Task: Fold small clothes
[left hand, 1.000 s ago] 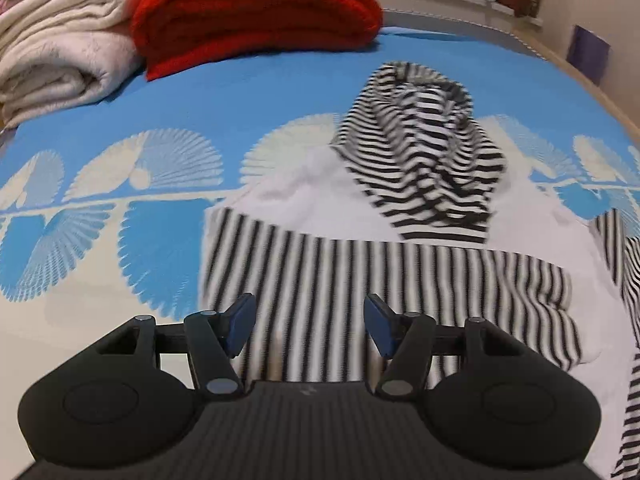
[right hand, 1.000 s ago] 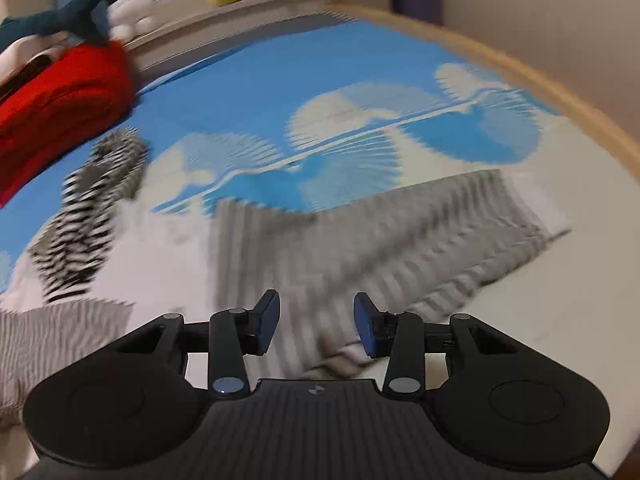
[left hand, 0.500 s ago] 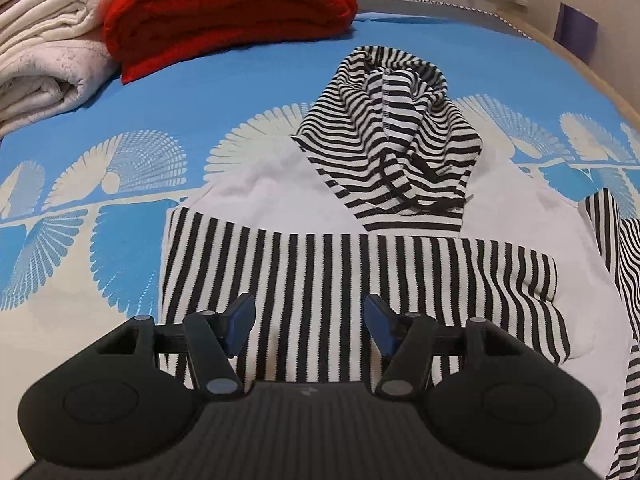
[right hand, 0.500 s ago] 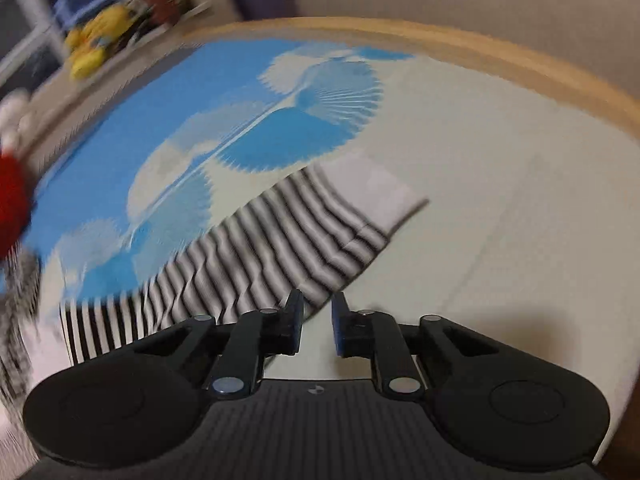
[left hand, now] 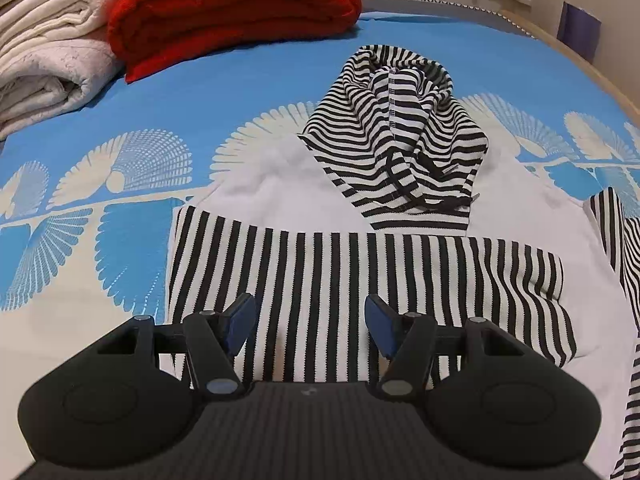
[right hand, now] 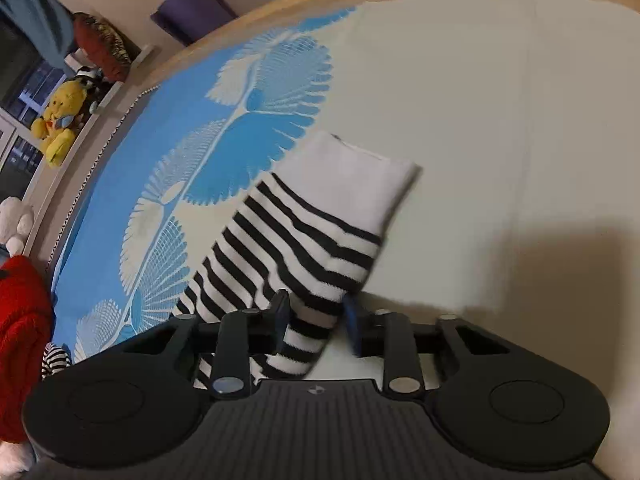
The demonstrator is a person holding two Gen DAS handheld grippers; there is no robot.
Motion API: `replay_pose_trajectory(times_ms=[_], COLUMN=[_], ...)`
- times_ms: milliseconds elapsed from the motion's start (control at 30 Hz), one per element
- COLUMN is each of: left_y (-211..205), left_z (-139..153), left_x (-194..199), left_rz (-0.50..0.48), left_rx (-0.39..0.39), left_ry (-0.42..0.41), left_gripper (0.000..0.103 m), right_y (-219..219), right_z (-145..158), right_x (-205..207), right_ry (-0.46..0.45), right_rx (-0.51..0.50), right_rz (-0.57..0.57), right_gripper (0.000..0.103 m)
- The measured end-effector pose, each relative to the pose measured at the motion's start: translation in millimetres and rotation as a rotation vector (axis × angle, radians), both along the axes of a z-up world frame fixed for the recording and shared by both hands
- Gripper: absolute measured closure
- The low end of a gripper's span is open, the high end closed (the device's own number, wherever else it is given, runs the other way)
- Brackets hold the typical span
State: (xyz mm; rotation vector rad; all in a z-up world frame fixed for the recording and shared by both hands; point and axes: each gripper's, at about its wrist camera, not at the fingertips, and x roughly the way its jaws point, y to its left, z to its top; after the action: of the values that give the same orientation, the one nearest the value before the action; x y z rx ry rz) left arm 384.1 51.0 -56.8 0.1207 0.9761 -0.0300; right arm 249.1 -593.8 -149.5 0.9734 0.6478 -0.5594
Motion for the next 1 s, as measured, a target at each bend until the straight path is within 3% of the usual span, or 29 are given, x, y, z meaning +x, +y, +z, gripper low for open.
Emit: replay_pose_trajectory(times_ms=[67, 200, 300, 367, 433, 567, 633, 700, 767, 867, 1000], left_y=[2, 15, 30, 42, 57, 90, 105, 120, 132, 141, 138], left_z=[1, 6, 11, 14, 17, 24, 27, 27, 26, 23, 19], left_x=[0, 0, 0, -1, -3, -6, -6, -5, -5, -4, -3], left_rz=[0.001, 0.033, 0.077, 0.114, 0.159, 0.238, 0.263, 0.282, 0.303, 0.312, 0.301], left_rx=[-0.003, -0.017, -0.03, -0.04, -0.056, -0.107, -0.136, -0.176, -0.224, -0.292, -0.336], left_ry=[-0.002, -0.007, -0.011, -0.015, -0.018, -0.024, -0.022, -0.011, 0.003, 0.028, 0.045], left_gripper=[0.037, 0.037, 0.037, 0.037, 0.037, 0.037, 0.037, 0.037, 0.037, 0.038, 0.044], right_y=[4, 32, 90, 150, 219, 351, 405, 454, 474, 471, 430], right_z=[7, 49, 105, 140, 169, 187, 178, 153, 131, 125, 144], right_x=[0, 8, 21, 27, 28, 24, 26, 32, 29, 35, 53], right_ry=[-0.017, -0.001, -0.019, -0.1, -0.231, -0.467, -0.522, -0.444, -0.349, -0.187, -0.004], right_rx=[-0.028, -0.194, -0.45, -0.62, -0.713, -0.765, -0.688, -0.563, -0.541, -0.518, -0.516], right_rz=[-0.019, -0.03, 0.062, 0.182, 0.328, 0.734, 0.995, 1.341, 1.439, 1.414, 1.157], right_gripper=[0.099, 0.099, 0.099, 0.099, 0.099, 0.098, 0.095, 0.083, 0.083, 0.079, 0.063])
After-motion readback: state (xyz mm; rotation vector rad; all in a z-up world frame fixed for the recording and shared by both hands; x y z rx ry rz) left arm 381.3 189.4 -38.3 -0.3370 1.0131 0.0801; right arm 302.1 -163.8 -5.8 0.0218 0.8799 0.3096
